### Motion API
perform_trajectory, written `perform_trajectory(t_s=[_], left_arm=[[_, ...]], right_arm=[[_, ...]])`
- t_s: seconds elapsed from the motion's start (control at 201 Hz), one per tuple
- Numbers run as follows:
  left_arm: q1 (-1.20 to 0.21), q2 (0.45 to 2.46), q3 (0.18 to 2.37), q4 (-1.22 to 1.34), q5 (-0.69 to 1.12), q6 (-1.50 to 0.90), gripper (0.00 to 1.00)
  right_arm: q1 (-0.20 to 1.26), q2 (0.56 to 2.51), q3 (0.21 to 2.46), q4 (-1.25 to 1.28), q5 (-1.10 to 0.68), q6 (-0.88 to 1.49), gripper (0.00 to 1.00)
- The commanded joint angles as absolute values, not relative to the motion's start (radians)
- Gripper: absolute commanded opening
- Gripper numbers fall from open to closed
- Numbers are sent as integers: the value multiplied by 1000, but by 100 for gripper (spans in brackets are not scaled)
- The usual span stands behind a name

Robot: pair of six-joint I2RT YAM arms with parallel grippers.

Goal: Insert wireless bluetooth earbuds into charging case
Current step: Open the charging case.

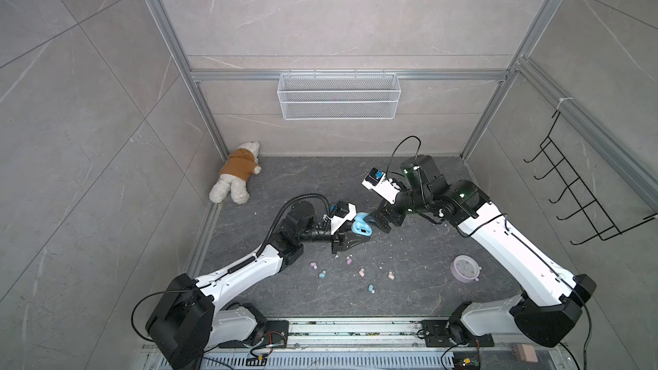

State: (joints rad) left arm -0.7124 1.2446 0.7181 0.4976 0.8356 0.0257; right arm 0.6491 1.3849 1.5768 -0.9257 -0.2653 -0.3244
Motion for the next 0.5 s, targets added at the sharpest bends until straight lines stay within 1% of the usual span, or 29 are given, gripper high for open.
perform_trajectory(t_s=[0.0, 0.194, 0.393, 0.493], left_arm=[[-704, 1250, 740, 547, 820, -3, 11], [-698, 1253, 718, 596, 786, -25, 11], [-698, 1236, 685, 644, 769, -46, 10], [-698, 1212, 661, 647, 747, -31, 10]], right_arm=[[644, 1346, 1585, -960, -305, -291, 99], [628, 1293, 1581, -971, -327, -218, 100], [568, 1227, 1541, -1023, -332, -55, 100], [525, 1176, 1477, -1021, -352, 52, 100]])
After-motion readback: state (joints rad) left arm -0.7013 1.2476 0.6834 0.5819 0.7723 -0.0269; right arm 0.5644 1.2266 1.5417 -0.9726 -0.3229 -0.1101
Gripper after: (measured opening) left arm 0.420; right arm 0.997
